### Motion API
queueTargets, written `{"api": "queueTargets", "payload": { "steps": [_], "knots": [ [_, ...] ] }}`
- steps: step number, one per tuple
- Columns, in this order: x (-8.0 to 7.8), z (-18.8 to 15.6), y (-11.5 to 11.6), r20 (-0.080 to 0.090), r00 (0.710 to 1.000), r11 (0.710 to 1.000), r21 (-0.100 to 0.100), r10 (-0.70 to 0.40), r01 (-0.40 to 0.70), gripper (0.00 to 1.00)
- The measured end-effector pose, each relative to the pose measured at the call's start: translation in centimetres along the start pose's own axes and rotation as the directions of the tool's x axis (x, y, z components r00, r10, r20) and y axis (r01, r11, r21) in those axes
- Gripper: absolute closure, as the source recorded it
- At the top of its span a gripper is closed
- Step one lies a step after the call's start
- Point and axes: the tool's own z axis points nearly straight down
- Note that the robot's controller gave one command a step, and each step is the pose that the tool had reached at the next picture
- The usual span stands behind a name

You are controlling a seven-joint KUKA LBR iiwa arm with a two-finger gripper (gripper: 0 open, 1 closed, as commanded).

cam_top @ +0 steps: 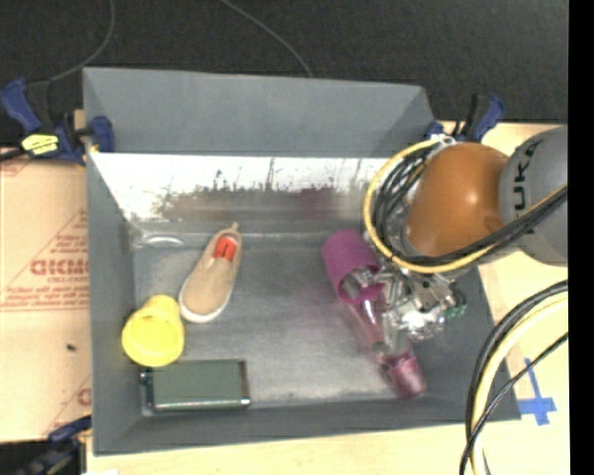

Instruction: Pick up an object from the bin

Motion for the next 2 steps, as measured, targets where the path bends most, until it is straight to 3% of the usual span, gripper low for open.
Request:
{"api": "queueTargets", "payload": {
  "steps": [1,2],
  "knots": [
    [-4.7,-4.0,2.0,0.003,0.971,0.971,0.006,-0.240,0.240,0.00],
    [-4.4,-12.3,3.0,0.001,0.976,0.976,0.001,-0.217,0.217,0.00]
  ]
}}
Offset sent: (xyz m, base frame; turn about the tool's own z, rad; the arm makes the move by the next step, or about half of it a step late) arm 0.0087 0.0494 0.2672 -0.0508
